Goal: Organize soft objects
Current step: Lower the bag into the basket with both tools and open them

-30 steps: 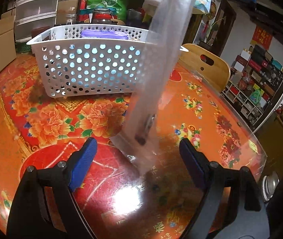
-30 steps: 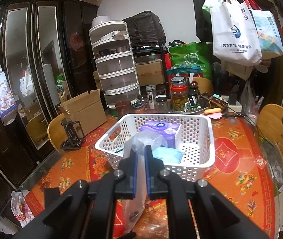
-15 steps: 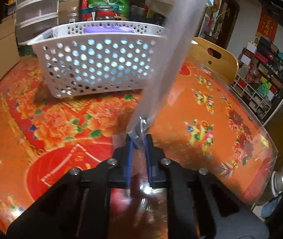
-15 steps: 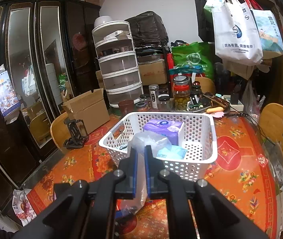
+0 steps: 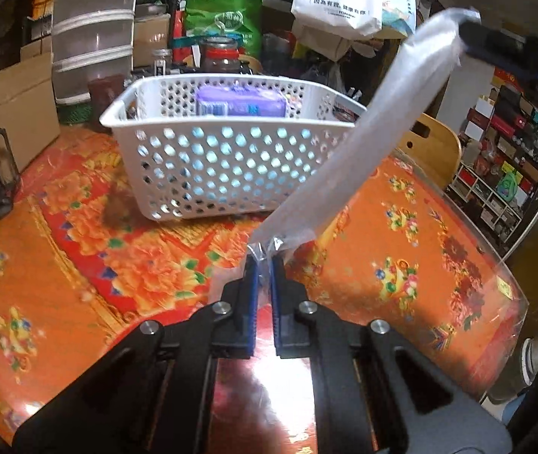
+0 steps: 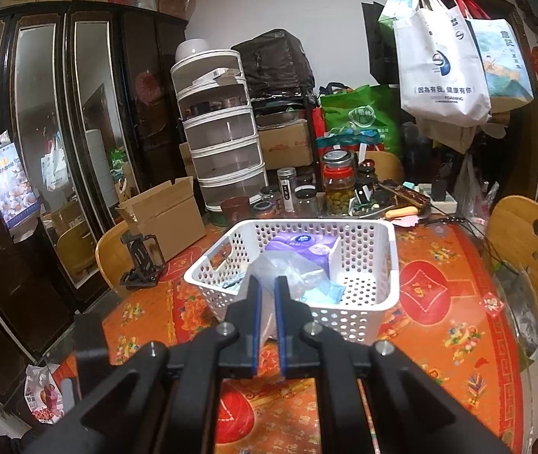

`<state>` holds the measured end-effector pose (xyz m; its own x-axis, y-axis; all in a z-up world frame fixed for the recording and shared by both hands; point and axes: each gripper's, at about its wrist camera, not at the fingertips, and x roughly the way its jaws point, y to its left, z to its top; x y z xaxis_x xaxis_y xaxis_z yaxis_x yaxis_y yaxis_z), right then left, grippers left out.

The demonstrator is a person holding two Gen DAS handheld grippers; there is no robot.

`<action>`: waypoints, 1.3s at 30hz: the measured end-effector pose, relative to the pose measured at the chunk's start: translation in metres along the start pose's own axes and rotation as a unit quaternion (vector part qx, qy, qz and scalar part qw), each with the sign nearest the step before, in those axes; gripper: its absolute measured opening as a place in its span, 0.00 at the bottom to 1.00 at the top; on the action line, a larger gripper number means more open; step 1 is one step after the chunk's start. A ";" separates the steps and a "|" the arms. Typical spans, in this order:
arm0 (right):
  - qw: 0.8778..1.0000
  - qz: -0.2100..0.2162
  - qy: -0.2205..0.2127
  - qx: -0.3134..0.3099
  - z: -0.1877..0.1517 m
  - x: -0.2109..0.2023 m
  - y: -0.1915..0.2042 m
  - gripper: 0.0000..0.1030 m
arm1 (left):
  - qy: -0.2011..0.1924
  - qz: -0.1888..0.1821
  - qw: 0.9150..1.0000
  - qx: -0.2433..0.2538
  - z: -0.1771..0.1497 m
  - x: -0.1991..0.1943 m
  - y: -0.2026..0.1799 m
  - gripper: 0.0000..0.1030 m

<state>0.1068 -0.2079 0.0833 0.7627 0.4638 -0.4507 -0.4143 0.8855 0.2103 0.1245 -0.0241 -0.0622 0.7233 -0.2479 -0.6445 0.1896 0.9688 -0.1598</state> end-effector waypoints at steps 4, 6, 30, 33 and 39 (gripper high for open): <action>1.000 -0.003 0.002 0.004 0.000 0.000 -0.006 0.05 | -0.014 0.009 1.000 -0.001 0.011 -0.012 0.009 0.05; 1.000 -0.005 0.004 0.005 0.001 0.001 -0.009 0.05 | -0.024 0.017 1.000 -0.005 0.019 -0.019 0.017 0.04; 0.999 -0.021 0.024 0.020 0.040 0.061 -0.044 0.03 | -0.082 0.091 0.991 0.046 0.178 -0.038 0.040 0.04; 0.998 -0.031 0.039 0.025 0.038 0.084 -0.052 0.03 | -0.073 0.103 0.991 0.044 0.192 -0.018 0.046 0.04; 0.995 -0.043 0.083 0.041 0.024 0.127 -0.069 0.03 | -0.045 0.097 0.994 0.021 0.191 0.021 0.064 0.05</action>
<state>0.2439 -0.2092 0.0326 0.6981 0.3811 -0.6061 -0.3039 0.9243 0.2311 0.2788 0.0312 0.0573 0.8052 -0.0580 -0.5901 0.0674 0.9977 -0.0062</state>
